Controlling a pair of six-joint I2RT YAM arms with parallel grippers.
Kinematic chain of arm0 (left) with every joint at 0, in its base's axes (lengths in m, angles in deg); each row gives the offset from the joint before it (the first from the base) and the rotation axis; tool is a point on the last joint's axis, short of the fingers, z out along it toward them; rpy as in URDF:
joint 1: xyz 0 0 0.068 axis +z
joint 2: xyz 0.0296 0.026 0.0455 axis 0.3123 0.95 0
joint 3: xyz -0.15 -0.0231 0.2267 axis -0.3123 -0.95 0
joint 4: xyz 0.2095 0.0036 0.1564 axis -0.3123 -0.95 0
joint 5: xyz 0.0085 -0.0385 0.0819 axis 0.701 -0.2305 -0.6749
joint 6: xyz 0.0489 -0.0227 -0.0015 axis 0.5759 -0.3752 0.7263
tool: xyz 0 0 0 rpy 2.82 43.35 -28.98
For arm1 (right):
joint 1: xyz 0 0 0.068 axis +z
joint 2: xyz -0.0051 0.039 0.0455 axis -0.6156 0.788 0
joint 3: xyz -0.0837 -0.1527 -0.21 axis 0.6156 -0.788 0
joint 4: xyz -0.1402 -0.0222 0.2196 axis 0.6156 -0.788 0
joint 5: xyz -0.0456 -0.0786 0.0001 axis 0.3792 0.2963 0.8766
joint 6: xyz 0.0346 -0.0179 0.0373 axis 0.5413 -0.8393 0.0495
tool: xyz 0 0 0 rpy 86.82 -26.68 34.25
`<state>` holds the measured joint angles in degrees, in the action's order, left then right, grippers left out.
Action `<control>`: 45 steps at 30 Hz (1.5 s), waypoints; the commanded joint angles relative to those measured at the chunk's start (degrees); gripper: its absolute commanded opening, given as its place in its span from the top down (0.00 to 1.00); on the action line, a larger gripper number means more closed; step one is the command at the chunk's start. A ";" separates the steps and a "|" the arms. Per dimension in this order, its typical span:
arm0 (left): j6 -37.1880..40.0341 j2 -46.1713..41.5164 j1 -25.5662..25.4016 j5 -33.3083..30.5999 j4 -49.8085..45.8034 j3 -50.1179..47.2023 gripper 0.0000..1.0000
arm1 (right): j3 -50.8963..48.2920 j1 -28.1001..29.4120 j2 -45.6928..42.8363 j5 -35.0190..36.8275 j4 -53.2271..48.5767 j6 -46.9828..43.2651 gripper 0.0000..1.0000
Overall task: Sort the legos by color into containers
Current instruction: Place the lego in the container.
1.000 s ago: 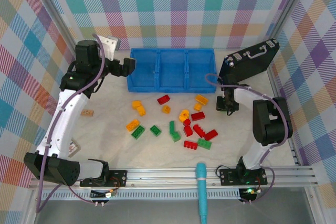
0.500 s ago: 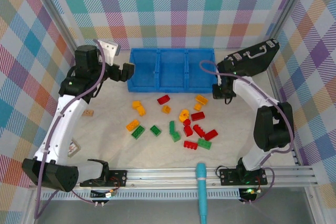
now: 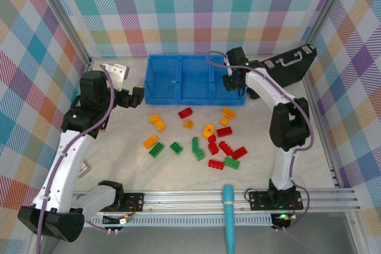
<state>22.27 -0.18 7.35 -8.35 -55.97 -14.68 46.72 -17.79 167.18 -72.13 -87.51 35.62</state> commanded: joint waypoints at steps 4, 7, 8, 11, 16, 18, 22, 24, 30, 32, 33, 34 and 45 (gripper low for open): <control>-6.04 -1.95 -0.39 0.37 -7.37 -3.23 0.00 | 10.11 -0.12 8.42 0.31 -2.81 -1.33 0.72; -10.10 -2.21 -0.40 1.07 -10.18 -6.04 0.00 | 13.80 -0.08 12.35 0.03 -3.87 -1.49 0.72; -11.68 -2.07 -0.40 0.63 -11.35 -7.12 0.00 | 14.94 -0.09 13.51 -0.22 -4.13 -1.50 0.72; -14.90 -0.90 -0.40 -0.31 -16.51 -8.95 0.00 | 17.58 -0.08 15.97 -0.50 -4.67 -1.48 0.72; -23.94 -4.25 -2.22 3.25 -16.15 -16.47 0.00 | 19.78 -0.17 17.51 -1.25 -5.36 -1.62 0.70; -28.78 -4.74 -3.39 4.73 -14.58 -19.30 0.02 | 20.11 -0.15 17.54 -1.67 -5.88 -1.82 0.67; -38.59 -2.26 -5.49 3.45 -13.25 -23.25 0.05 | 19.60 -0.13 16.68 -1.60 -6.76 -2.08 0.59; -43.39 -1.13 -6.49 1.73 -13.16 -24.82 0.06 | 18.56 -0.13 15.52 -1.89 -6.39 -2.15 0.56; -55.80 1.60 -7.56 0.22 -11.42 -27.88 0.06 | 17.57 -0.15 13.60 -3.38 -5.80 -2.32 0.47; -58.57 2.30 -8.10 -0.09 -9.56 -28.29 0.06 | 17.04 -0.12 12.93 -3.65 -5.23 -2.41 0.46; -59.40 2.95 -8.42 -0.43 -8.95 -28.11 0.06 | 16.78 -0.10 12.50 -3.84 -4.85 -2.55 0.46; -60.18 3.93 -8.80 -0.83 -8.34 -27.78 0.06 | 16.38 -0.10 11.99 -4.10 -4.45 -2.70 0.46; -66.39 15.32 -13.65 -2.10 -1.57 -25.59 0.10 | 12.62 -0.08 6.61 -6.67 -2.01 -3.57 0.43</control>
<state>-41.03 13.81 -5.38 -8.85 -59.42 -42.00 60.73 -17.95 176.73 -76.87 -90.52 33.00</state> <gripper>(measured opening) 0.907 0.572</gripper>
